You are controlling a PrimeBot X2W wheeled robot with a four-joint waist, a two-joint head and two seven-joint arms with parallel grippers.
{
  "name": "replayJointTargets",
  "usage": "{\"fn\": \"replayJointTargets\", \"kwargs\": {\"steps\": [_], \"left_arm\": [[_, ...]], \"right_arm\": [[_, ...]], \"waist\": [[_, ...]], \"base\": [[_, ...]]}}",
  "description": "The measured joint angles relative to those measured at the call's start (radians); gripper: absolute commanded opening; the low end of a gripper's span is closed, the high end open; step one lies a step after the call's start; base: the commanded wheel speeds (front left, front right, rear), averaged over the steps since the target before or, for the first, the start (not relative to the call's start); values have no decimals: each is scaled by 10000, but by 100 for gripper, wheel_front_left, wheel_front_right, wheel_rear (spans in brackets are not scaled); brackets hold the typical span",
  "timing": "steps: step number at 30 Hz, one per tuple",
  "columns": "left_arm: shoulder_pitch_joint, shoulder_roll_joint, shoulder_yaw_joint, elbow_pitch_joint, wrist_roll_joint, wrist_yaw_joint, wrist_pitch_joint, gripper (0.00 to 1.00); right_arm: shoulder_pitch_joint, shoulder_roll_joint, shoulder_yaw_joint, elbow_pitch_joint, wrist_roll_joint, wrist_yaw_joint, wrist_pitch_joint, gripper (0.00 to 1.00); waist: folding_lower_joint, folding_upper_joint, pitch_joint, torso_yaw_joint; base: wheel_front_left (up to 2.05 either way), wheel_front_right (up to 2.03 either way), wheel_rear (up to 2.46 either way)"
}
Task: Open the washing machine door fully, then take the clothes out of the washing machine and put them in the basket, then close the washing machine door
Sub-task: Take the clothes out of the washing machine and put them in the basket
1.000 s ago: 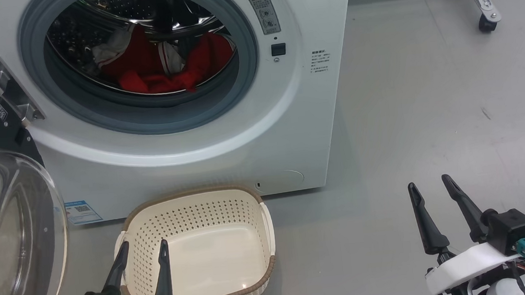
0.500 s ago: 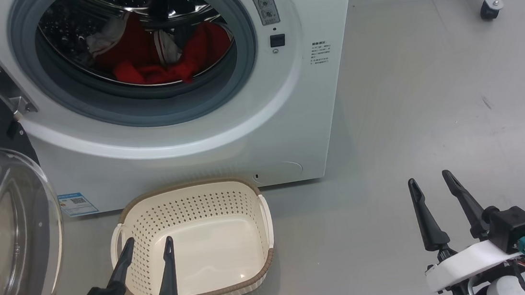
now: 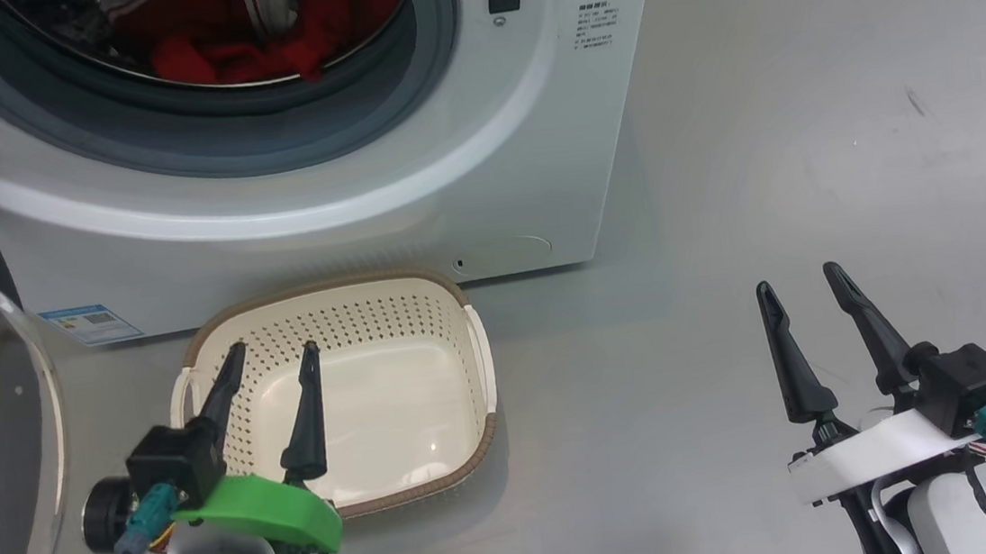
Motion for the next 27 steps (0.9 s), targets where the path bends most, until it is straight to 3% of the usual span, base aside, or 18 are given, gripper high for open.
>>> {"fn": "replayJointTargets", "kwargs": {"steps": [14,27], "left_arm": [[-2741,-10,368,1246,-738,-428,1440,100],[-6167,1018,1091,1429,-846,-529,2715,100]], "right_arm": [[-904,-17,552,-451,276,2,0,100],[-2260,-36,1252,-732,1139,0,-2,100]], "waist": [[0,0,1879,-544],[1,-1,3664,-1221]], "base": [[0,0,0],[0,0,0]]}}
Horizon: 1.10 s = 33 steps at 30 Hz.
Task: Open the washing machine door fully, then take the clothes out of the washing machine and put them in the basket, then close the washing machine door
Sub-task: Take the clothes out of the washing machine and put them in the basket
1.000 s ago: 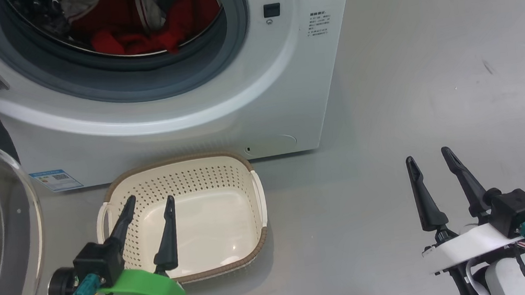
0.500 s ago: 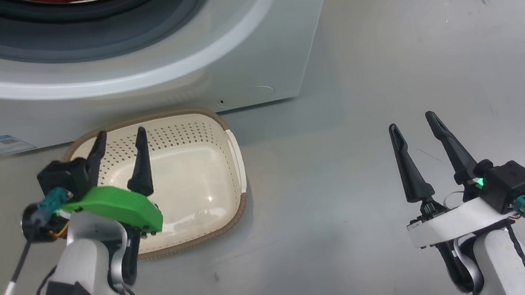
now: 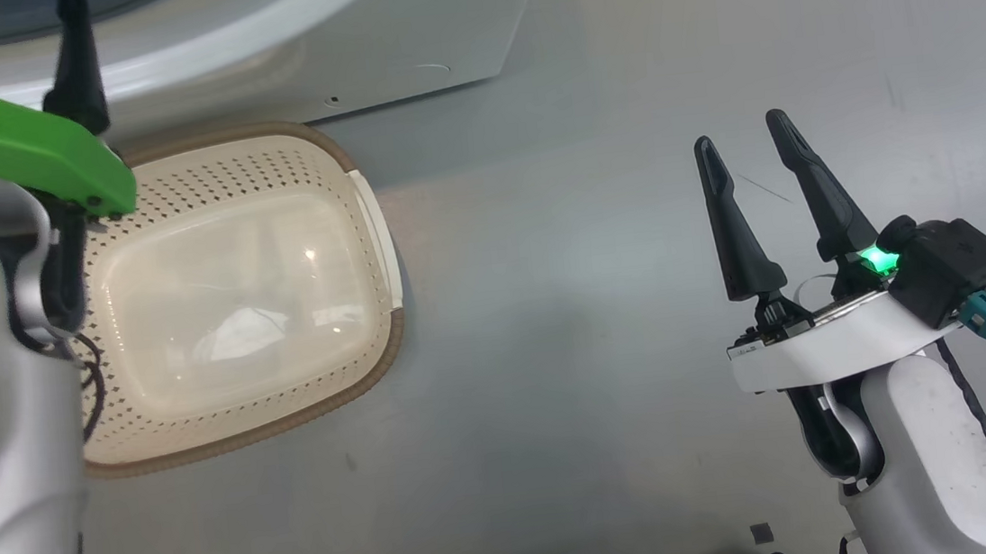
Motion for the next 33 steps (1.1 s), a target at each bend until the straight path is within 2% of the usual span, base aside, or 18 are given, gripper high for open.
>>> {"fn": "replayJointTargets", "kwargs": {"steps": [14,24,32,33], "left_arm": [[-2508,924,568,278,73,-69,184,100],[-3540,1478,591,1089,458,-58,408,100],[-3717,1546,625,2017,642,299,554,100],[-3765,1555,631,2121,711,364,579,84]], "right_arm": [[-595,-2,700,15,1016,-105,0,100],[-810,4,932,35,1417,-209,0,100],[-878,6,917,75,1419,-280,0,100],[-883,8,915,79,1419,-280,0,100]], "waist": [[0,1,1109,-1285],[1,1,1632,-2063],[1,1,1841,-2337],[1,0,1848,-2346]], "base": [[0,0,0],[0,0,0],[0,0,0],[0,0,0]]}}
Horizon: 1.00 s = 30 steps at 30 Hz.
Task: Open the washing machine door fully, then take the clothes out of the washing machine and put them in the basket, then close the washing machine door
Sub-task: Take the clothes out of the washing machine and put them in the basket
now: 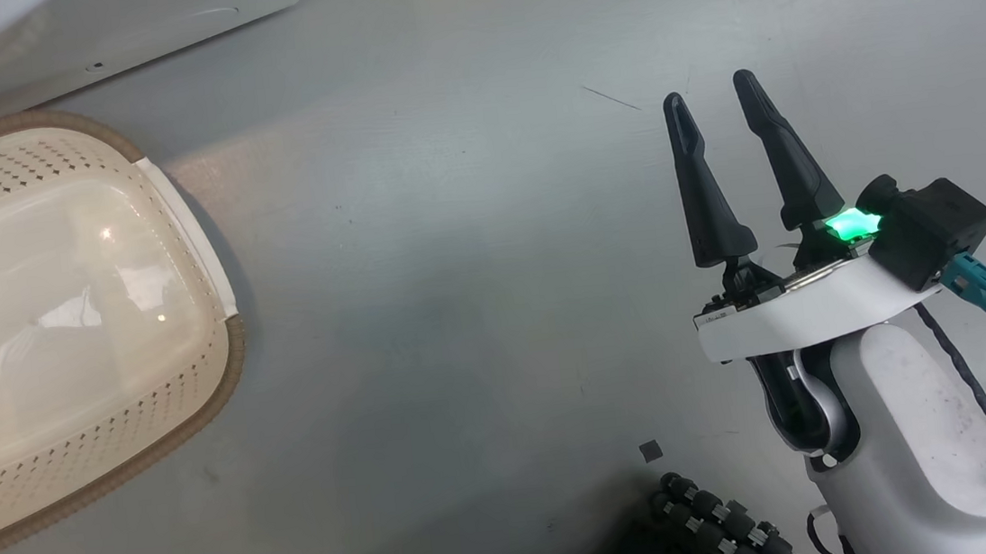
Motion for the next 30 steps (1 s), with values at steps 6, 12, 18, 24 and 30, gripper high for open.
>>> {"fn": "replayJointTargets", "kwargs": {"steps": [6,12,18,24,30], "left_arm": [[-158,42,-105,324,295,146,-27,0],[-167,12,-245,556,399,180,-384,0],[-166,-190,-410,688,489,184,-953,0],[-147,-426,-489,704,629,196,-1576,0],[70,-692,-600,683,686,196,-2474,0]], "right_arm": [[-126,0,-4,21,-2,-13,0,100],[-200,2,-63,65,-33,-19,0,100],[-202,0,-176,182,-211,-73,0,100],[-201,0,-274,295,-476,-73,0,100],[-197,-2,-372,370,-644,-71,0,100]], "waist": [[0,0,17,3],[-1,0,-12,73],[0,0,-160,227],[0,0,-358,375],[-1,0,-728,612]], "base": [[0,0,0],[0,0,0],[0,0,0],[0,0,0],[0,0,0]]}}
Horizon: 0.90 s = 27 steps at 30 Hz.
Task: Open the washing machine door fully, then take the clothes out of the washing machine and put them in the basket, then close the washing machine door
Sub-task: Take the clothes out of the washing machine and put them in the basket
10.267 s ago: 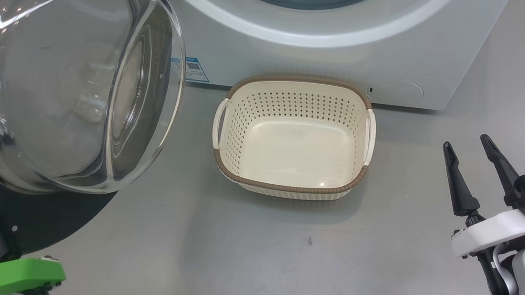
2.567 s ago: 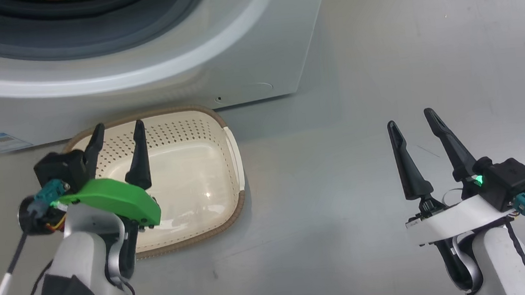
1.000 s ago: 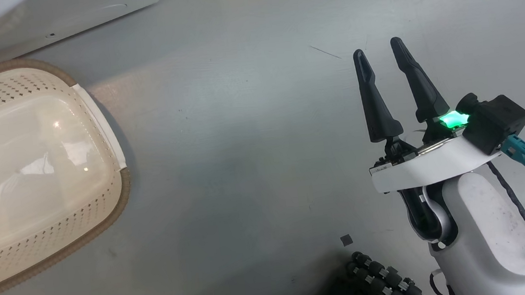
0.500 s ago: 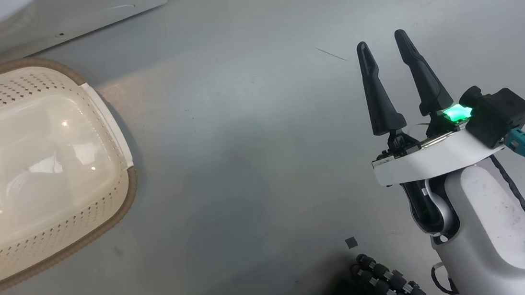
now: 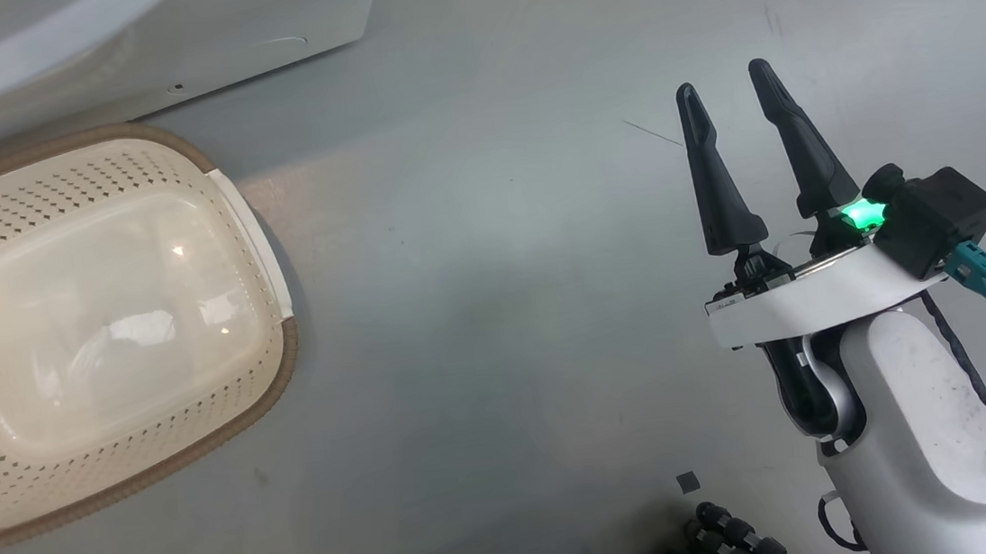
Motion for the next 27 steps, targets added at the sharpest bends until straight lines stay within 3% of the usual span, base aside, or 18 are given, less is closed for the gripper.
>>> {"fn": "replayJointTargets", "kwargs": {"steps": [11,27], "left_arm": [[1130,-531,-161,-232,44,84,-1457,0],[3214,-1264,-339,-1475,123,314,-1680,0]], "right_arm": [[251,-2,-155,272,-458,44,0,100],[932,-8,-575,658,-1229,165,0,100]], "waist": [[-1,0,-782,442],[-1,0,-2254,1260]], "base": [[0,0,0],[0,0,0]]}}
